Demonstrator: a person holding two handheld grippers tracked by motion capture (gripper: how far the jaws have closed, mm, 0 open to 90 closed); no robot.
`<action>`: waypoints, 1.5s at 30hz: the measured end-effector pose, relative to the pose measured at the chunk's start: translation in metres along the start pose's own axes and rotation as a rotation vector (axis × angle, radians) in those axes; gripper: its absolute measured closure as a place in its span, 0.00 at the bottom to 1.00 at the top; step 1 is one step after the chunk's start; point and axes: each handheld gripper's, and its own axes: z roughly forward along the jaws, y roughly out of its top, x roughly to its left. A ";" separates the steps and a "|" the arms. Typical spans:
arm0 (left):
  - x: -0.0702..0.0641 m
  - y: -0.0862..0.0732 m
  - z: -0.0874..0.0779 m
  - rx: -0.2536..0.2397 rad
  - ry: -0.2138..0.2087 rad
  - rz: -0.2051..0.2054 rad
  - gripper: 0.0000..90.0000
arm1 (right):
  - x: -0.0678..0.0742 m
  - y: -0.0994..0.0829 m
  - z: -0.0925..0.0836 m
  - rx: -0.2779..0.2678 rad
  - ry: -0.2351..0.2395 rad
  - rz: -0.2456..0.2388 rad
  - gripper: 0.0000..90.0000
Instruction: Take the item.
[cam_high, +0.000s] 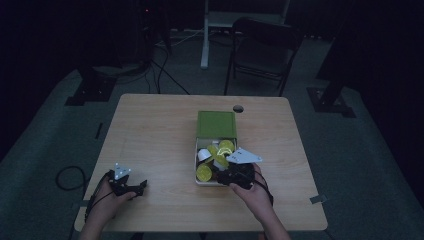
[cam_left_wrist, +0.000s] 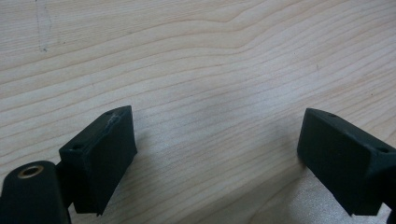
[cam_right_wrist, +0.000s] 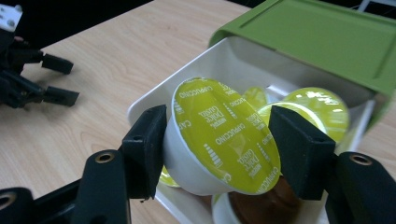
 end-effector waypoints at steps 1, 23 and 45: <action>0.000 0.000 0.000 0.000 0.000 0.000 0.13 | -0.002 0.001 -0.002 -0.003 -0.003 0.003 0.43; 0.000 0.000 0.000 0.000 0.000 0.000 0.13 | -0.056 -0.009 -0.049 -0.061 -0.140 0.086 0.43; 0.000 0.000 0.000 0.000 0.000 -0.001 0.13 | -0.106 -0.048 -0.054 0.000 -0.302 0.157 0.43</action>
